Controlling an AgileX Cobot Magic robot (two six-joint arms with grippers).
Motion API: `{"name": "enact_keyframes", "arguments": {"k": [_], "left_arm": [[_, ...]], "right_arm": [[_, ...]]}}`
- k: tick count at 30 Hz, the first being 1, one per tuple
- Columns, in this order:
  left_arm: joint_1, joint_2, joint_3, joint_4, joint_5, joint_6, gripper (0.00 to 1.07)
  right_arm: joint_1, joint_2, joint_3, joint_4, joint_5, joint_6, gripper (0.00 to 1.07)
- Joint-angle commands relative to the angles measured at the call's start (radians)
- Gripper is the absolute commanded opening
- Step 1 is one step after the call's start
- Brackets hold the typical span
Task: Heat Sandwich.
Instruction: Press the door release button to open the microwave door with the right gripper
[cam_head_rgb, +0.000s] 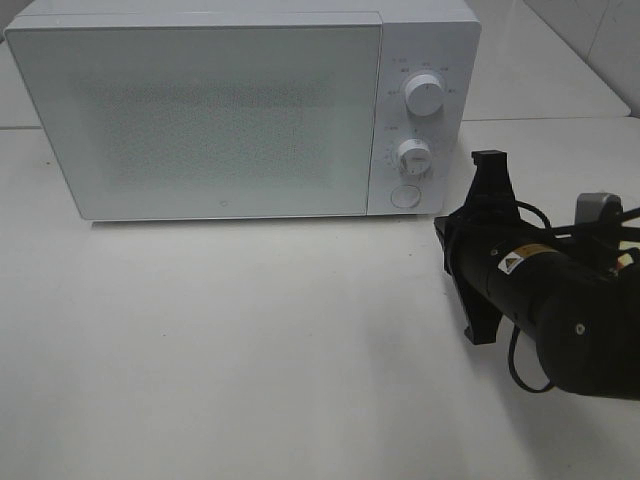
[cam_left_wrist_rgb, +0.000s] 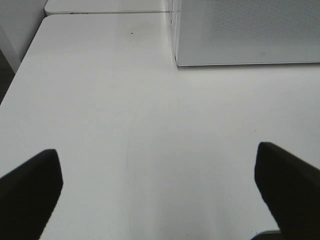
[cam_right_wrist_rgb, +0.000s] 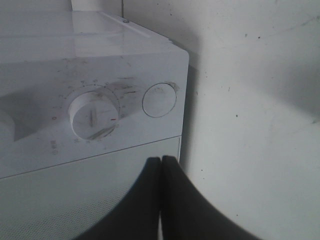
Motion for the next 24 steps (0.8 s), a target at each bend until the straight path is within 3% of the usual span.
{"name": "enact_keyframes", "arguments": {"k": [1, 11, 24], "left_arm": [[0.002, -0.029, 0.003, -0.003, -0.007, -0.005, 1.01], [0.002, -0.029, 0.003, -0.003, -0.007, -0.005, 1.01], [0.002, -0.029, 0.003, -0.003, -0.007, -0.005, 1.01]], "right_arm": [[-0.018, 0.010, -0.022, -0.032, 0.019, -0.005, 0.00], [-0.111, 0.135, -0.167, -0.115, 0.078, -0.004, 0.00], [-0.169, 0.265, -0.334, -0.148, 0.133, -0.006, 0.00]]}}
